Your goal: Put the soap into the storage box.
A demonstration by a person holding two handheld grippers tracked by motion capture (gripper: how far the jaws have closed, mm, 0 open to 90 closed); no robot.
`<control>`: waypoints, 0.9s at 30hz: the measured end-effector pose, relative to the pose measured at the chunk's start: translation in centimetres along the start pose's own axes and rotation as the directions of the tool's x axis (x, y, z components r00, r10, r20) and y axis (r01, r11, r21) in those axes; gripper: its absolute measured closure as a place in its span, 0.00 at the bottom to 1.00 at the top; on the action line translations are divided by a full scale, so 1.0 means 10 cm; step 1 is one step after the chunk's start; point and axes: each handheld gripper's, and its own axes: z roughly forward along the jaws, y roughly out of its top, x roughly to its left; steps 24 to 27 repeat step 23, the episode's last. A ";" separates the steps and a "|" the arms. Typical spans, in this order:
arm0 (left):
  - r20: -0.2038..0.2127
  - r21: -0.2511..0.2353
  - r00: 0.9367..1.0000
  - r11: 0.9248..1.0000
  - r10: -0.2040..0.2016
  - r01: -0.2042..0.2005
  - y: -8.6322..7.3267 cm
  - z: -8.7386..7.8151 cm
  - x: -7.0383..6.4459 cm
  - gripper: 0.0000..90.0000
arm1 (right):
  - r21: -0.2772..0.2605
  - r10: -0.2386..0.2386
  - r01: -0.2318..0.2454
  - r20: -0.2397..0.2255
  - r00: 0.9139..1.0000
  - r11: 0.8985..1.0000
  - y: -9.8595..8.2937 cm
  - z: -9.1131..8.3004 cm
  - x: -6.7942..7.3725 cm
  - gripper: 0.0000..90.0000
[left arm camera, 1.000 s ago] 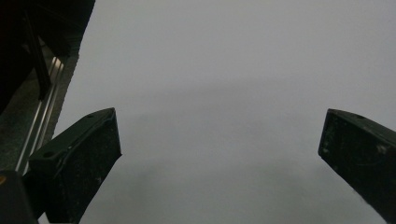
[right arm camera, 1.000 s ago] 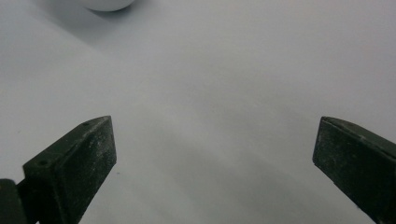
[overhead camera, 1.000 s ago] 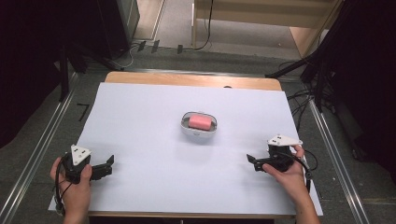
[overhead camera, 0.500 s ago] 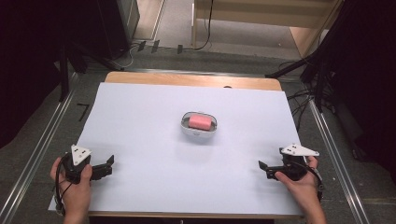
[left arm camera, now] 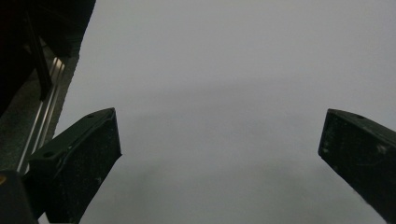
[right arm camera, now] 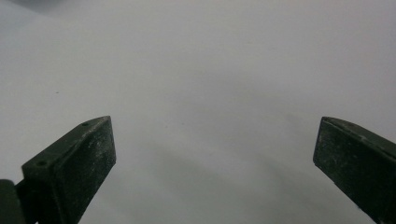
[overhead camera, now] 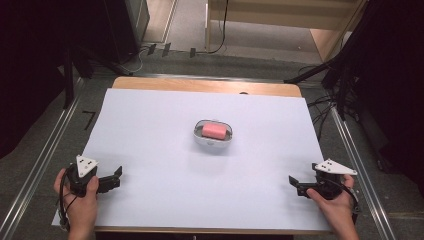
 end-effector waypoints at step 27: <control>0.000 0.004 1.000 1.000 -0.007 0.007 0.00 0.01 0.00 0.00 | -0.091 0.097 -0.090 0.072 0.993 0.992 -0.19 -0.11 -0.14 0.00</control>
